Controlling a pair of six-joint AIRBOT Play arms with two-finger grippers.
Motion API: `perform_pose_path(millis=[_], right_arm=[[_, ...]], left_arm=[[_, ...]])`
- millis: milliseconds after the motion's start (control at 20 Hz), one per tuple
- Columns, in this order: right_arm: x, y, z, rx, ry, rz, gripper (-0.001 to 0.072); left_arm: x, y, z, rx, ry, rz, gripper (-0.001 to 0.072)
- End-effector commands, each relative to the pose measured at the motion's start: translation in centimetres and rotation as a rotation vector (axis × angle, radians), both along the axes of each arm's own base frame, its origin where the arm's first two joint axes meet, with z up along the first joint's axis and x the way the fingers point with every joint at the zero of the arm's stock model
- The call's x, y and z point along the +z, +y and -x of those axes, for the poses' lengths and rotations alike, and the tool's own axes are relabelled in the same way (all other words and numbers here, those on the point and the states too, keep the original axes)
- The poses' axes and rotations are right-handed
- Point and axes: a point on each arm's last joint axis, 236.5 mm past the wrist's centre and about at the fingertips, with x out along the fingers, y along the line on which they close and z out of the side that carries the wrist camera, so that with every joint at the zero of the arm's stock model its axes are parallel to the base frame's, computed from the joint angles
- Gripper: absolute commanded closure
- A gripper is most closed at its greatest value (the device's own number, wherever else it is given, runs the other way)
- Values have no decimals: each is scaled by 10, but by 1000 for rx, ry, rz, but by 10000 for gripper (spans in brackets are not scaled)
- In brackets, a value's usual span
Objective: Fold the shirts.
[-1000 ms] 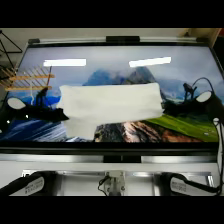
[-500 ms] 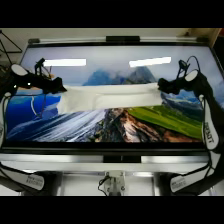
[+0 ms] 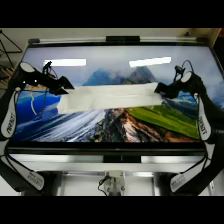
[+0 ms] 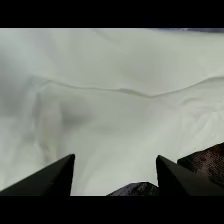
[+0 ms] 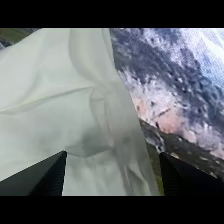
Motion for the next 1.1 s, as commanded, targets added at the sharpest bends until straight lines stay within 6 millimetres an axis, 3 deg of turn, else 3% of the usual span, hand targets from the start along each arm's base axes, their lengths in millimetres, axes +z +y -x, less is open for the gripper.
perform_pose_path(millis=[0, 100, 150, 200, 300, 350, 450, 500, 550, 600, 700, 850, 1050], right_arm=[[-14, 11, -2, -32, 21, -68, 28], [-19, 28, -2, -57, 45, -159, 29], [-18, 38, 0, -48, 54, -203, 81], [-15, 45, 2, -28, 56, -232, 188], [-7, 57, 7, 0, 67, -273, 585], [2, 60, 9, 13, 65, -287, 655], [33, 61, 12, 61, 22, -284, 655], [55, 60, 14, 78, -8, -279, 655], [83, 61, 18, 106, -46, -272, 655], [112, 64, 25, 133, -84, -265, 655], [164, 73, 50, 193, -125, -262, 655], [223, 86, 100, 276, -134, -259, 655], [301, 102, 140, 274, -269, -294, 655]], left_arm=[[25, -11, 11, -80, 16, 29, 113], [40, -20, 12, -109, -3, 40, 113], [46, -25, 12, -117, -16, 48, 113], [51, -31, 13, -123, -23, 63, 113], [59, -48, 15, -141, -29, 110, 116], [61, -57, 17, -152, -30, 126, 118], [62, -78, 19, -183, -39, 131, 120], [60, -92, 22, -205, -40, 132, 157], [55, -111, 25, -226, -45, 132, 477], [47, -135, 30, -257, -50, 131, 619], [27, -190, 44, -310, -42, 141, 676], [18, -269, 57, -327, -79, 217, 676], [14, -322, 72, -302, -102, 230, 676]])
